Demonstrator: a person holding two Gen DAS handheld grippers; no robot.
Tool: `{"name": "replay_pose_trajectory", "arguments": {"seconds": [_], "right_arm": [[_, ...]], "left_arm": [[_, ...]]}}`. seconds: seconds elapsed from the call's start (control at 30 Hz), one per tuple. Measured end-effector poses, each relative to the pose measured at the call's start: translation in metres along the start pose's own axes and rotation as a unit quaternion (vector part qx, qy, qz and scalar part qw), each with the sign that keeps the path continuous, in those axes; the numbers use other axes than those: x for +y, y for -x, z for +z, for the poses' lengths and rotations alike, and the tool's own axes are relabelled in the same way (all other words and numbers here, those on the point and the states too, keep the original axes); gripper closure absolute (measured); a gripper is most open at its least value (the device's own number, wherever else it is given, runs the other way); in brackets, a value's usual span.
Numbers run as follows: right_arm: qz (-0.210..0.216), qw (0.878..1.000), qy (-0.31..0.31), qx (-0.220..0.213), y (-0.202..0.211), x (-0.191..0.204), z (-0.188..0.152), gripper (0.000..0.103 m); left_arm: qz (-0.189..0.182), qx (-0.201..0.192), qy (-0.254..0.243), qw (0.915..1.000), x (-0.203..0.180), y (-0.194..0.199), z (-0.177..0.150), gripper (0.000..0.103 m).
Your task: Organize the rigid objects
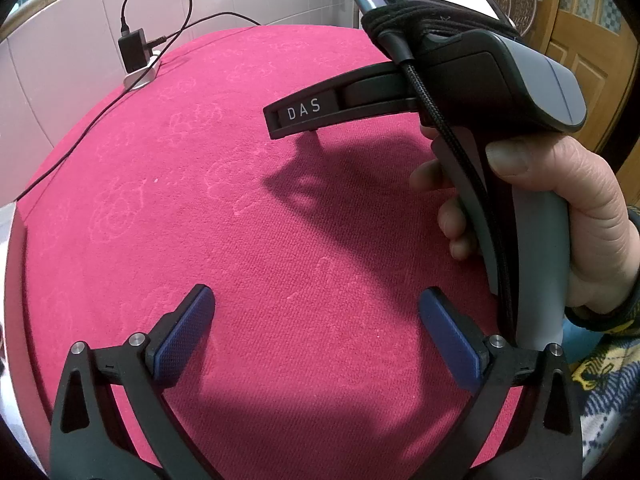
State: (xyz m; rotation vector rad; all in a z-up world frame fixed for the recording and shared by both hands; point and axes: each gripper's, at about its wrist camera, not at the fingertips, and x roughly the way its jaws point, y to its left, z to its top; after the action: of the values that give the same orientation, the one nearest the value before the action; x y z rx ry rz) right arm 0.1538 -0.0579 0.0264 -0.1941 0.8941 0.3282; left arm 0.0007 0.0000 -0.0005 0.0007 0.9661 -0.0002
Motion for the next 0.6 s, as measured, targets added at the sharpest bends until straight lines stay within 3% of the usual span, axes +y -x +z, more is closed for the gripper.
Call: {"name": "replay_pose_trajectory", "arguments": {"seconds": [0.6], "right_arm": [[-0.001,1.0,0.001,-0.001,0.0021,0.002,-0.0017,0.0]], "left_arm": [[0.0,0.0,0.0,1.0,-0.0002,0.0023,-0.0004,0.0]]}}
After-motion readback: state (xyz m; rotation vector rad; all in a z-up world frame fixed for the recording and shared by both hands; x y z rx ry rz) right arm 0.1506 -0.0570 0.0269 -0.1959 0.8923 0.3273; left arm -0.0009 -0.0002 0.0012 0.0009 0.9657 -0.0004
